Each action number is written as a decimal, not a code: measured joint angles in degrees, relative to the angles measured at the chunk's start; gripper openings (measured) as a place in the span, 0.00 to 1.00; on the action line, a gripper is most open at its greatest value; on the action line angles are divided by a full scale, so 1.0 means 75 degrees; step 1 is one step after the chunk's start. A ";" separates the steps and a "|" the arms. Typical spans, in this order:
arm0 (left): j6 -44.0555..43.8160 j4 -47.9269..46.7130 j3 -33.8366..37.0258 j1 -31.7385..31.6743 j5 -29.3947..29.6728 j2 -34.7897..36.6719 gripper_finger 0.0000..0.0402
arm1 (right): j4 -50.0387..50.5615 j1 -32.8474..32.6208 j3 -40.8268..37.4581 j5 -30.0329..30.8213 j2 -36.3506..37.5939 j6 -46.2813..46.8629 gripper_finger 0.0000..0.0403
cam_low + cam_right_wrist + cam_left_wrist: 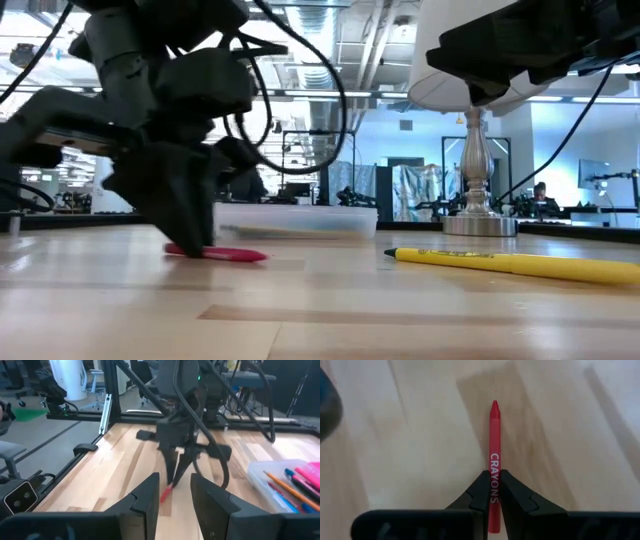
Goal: Pick & place school supplies into a supply box
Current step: Put the red crayon into the pink supply box
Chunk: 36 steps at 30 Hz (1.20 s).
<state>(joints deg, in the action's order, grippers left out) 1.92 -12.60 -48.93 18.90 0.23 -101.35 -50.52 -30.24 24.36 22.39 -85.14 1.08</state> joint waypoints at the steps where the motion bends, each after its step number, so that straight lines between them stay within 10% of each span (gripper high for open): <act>1: -0.0056 -0.0210 0.0001 -0.0003 0.0000 0.0075 0.05 | 0.0048 0.0000 0.0000 -0.0002 -0.0003 0.0060 0.26; 36: -0.0645 -0.2594 -0.0582 0.0006 -0.0379 0.0185 0.06 | 0.0107 0.0000 0.0000 0.0023 -0.0003 0.0136 0.26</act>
<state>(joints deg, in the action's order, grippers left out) -2.92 -32.05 -53.30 18.94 -2.61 -99.96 -49.71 -30.24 24.36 22.57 -85.17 2.10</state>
